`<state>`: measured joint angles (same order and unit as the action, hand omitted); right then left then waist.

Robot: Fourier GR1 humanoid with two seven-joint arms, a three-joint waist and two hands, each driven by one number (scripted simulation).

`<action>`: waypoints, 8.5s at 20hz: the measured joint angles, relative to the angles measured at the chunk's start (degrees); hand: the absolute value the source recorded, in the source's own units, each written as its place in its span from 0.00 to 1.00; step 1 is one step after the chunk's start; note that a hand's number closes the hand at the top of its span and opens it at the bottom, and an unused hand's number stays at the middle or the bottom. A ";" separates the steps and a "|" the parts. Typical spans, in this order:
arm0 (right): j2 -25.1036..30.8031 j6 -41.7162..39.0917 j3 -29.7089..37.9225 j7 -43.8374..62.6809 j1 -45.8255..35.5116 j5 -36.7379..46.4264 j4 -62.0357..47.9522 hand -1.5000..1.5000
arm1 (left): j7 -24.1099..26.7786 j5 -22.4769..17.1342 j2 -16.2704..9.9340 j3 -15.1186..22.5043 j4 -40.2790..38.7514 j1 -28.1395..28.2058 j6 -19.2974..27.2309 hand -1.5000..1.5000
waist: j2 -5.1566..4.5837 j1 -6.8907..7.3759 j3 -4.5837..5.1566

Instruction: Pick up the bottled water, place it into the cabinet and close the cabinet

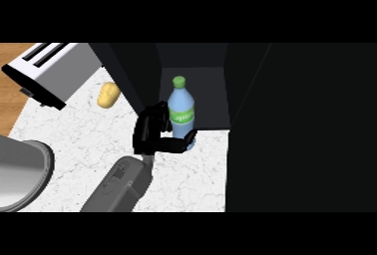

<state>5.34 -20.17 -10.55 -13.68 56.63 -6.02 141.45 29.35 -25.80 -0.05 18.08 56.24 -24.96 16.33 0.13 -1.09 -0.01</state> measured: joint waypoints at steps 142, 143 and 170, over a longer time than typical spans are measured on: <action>13.66 -5.85 -23.98 9.67 -13.57 5.73 1.11 1.00 | 0.31 -26.57 -37.64 -5.06 52.01 43.82 -21.71 0.00 | -0.77 9.41 0.89; 13.63 -5.71 -24.02 10.21 -14.42 5.68 1.09 1.00 | 0.21 -26.84 -38.04 -5.37 52.04 43.98 -22.21 0.00 | -0.91 9.86 0.91; 18.67 -13.10 -22.68 22.17 -41.05 4.30 0.33 1.00 | -1.66 -29.86 -43.32 -9.29 50.49 43.50 -29.31 0.00 | -1.48 15.53 1.96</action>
<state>24.02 -33.27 -33.23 8.49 15.58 -1.72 141.78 27.69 -55.67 -43.37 8.78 106.73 18.54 -12.98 -1.35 14.44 1.95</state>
